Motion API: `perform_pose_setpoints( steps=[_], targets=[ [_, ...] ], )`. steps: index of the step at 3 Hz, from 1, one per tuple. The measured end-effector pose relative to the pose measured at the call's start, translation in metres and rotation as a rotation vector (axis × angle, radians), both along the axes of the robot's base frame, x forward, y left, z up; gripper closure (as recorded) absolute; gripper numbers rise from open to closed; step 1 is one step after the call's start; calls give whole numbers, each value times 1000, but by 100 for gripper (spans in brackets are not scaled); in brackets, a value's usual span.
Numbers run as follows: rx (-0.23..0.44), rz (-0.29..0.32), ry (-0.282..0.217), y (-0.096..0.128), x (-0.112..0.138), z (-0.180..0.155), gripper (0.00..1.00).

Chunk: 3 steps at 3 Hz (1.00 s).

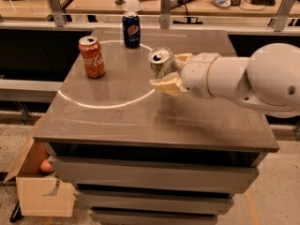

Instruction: Knock 7up can over

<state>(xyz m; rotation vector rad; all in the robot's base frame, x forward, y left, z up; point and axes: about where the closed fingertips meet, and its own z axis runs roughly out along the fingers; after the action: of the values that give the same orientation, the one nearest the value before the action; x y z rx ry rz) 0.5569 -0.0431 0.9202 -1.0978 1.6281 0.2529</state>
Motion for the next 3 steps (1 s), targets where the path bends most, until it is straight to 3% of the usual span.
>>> perform_pose_setpoints(
  steps=[1, 2, 3],
  targets=[
    [-168, -44, -61, -22, -3, 29, 100],
    [-332, 27, -97, -22, 4, 38, 100],
    [-524, 175, -109, -16, 17, 32, 100]
  ],
)
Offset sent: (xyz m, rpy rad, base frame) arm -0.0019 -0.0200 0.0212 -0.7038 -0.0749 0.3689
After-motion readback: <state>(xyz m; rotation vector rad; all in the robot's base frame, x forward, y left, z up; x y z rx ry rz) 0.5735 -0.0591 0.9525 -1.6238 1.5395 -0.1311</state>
